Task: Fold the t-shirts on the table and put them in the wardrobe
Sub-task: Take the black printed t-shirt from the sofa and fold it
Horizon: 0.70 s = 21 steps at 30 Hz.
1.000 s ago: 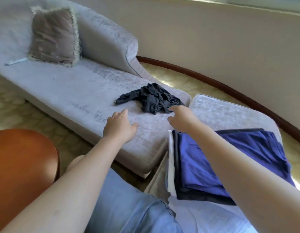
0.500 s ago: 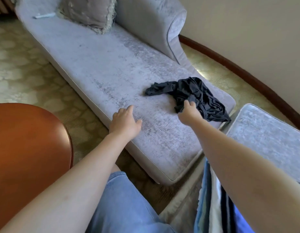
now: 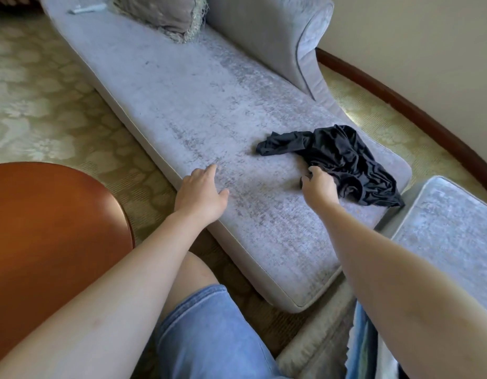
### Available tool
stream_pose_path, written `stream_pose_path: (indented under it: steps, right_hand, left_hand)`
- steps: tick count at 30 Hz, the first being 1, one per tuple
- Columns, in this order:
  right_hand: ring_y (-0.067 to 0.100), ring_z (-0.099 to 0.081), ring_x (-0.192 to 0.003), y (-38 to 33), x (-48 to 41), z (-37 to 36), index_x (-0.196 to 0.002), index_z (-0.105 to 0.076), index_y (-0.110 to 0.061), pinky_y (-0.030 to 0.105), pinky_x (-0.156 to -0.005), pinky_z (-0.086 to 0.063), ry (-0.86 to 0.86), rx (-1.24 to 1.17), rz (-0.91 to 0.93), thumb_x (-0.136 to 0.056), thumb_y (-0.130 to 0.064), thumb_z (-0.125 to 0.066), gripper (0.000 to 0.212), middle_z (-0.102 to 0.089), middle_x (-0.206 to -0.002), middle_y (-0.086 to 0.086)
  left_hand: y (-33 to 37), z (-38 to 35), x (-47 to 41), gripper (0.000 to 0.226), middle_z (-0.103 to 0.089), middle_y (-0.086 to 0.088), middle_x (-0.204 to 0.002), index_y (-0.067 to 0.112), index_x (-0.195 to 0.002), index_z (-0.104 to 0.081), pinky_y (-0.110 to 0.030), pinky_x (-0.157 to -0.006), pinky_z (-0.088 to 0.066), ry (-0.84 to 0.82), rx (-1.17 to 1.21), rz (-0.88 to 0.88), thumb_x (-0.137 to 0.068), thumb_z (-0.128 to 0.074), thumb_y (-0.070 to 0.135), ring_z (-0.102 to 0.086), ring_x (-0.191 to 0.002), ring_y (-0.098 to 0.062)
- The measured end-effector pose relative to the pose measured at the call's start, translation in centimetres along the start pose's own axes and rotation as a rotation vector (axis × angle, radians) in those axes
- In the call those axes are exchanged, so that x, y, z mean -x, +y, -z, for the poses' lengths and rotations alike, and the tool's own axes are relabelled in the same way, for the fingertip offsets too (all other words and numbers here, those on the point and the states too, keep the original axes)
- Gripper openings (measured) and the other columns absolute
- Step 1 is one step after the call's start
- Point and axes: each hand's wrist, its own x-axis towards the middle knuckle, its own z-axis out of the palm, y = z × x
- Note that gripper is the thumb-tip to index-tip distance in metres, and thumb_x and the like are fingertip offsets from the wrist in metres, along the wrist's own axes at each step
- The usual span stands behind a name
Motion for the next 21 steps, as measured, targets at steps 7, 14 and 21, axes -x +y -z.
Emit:
stream_pose_path:
  steps: [7,14,21]
  right_hand:
    - [0.028,-0.063,-0.096,-9.9,4.3,3.5,-0.120,-0.062,-0.003,0.040,-0.086,-0.052,0.141,-0.307,0.245,-0.099,-0.020,-0.049,0.029,-0.068,-0.109,0.014]
    - [0.016,-0.051,-0.072,-25.1,12.9,13.6,-0.098,-0.066,-0.005,0.029,-0.068,-0.039,0.289,-0.666,0.572,-0.096,-0.031,-0.059,0.027,-0.054,-0.069,-0.003]
    - [0.008,-0.063,-0.076,-40.5,28.7,22.7,-0.093,-0.070,-0.008,0.022,-0.074,-0.049,0.288,-1.096,0.993,-0.092,-0.025,-0.064,0.018,-0.067,-0.077,-0.006]
  left_hand:
    - [-1.2,4.8,3.6,0.068,-0.032,-0.006,-0.154,0.021,-0.154,-0.022,-0.039,-0.111,-0.030,0.067,0.042,-0.007,-0.096,-0.055,0.036,-0.027,-0.142,-0.028]
    - [-2.4,13.1,9.7,0.085,-0.039,-0.004,-0.150,0.024,-0.155,-0.018,-0.036,-0.108,-0.036,0.277,0.271,-0.035,-0.088,-0.065,0.048,-0.037,-0.137,-0.023]
    - [-5.1,24.2,18.3,0.092,-0.037,0.007,-0.149,0.031,-0.155,-0.014,-0.030,-0.099,-0.037,0.480,0.514,-0.027,-0.084,-0.068,0.053,-0.039,-0.135,-0.015]
